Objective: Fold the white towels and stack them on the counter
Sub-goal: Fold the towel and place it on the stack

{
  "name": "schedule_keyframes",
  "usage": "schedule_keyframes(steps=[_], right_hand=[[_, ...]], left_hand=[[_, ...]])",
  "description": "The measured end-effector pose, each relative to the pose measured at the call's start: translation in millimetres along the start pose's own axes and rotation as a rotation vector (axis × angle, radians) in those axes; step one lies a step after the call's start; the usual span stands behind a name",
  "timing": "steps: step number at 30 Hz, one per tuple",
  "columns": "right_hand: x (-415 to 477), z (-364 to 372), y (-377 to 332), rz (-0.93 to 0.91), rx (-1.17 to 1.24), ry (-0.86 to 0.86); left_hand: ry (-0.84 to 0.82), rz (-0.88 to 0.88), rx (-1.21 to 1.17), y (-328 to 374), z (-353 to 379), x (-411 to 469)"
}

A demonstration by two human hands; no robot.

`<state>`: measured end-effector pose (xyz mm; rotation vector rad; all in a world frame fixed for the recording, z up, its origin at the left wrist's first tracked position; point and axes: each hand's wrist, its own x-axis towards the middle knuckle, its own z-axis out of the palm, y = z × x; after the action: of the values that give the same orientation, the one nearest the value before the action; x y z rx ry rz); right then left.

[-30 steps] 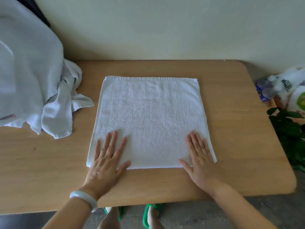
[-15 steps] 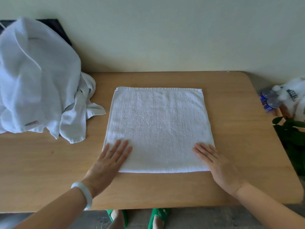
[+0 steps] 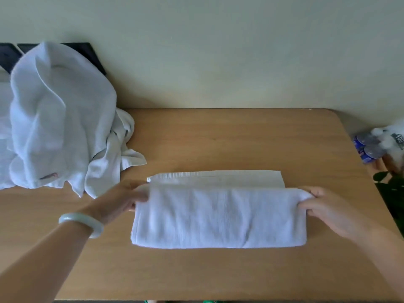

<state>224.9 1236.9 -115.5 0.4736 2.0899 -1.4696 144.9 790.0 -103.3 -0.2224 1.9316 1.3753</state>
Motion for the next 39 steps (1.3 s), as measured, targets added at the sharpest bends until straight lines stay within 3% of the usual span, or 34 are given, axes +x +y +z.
schedule_keyframes(steps=[2,4,8,12,18,24,27,33,36,39], right_hand=[[14.8,8.6,-0.7,0.013,0.157,0.105],[29.3,23.3,6.9,0.05,0.185,0.207],[44.3,40.7,10.4,-0.03,-0.028,0.551],[59.8,39.9,-1.9,-0.14,-0.121,0.703],[93.9,41.2,-1.3,-0.01,-0.346,0.676],[106.7,35.7,-15.9,0.01,-0.572,0.664],[111.6,39.4,-19.5,0.066,-0.638,0.703],[88.8,30.7,-21.1,0.182,-0.274,0.669],[54.4,16.7,-5.8,0.206,0.02,0.461],[27.2,14.4,13.0,0.232,0.042,0.288]], left_hand=[[0.087,-0.021,-0.17,-5.6,7.9,21.9],[0.205,-0.024,-0.134,-24.1,16.8,37.2],[0.467,0.057,-0.021,-52.2,33.8,41.5],[0.637,0.128,0.038,-46.2,38.5,47.1],[0.697,0.143,0.215,-40.4,38.4,67.0],[0.76,0.157,-0.006,-52.9,44.6,54.2],[0.813,0.141,0.006,-52.6,46.9,52.5],[0.719,0.009,-0.008,-52.8,34.2,50.6],[0.58,-0.042,-0.102,-62.0,28.1,40.2],[0.584,-0.031,-0.03,-69.3,36.6,30.3]])
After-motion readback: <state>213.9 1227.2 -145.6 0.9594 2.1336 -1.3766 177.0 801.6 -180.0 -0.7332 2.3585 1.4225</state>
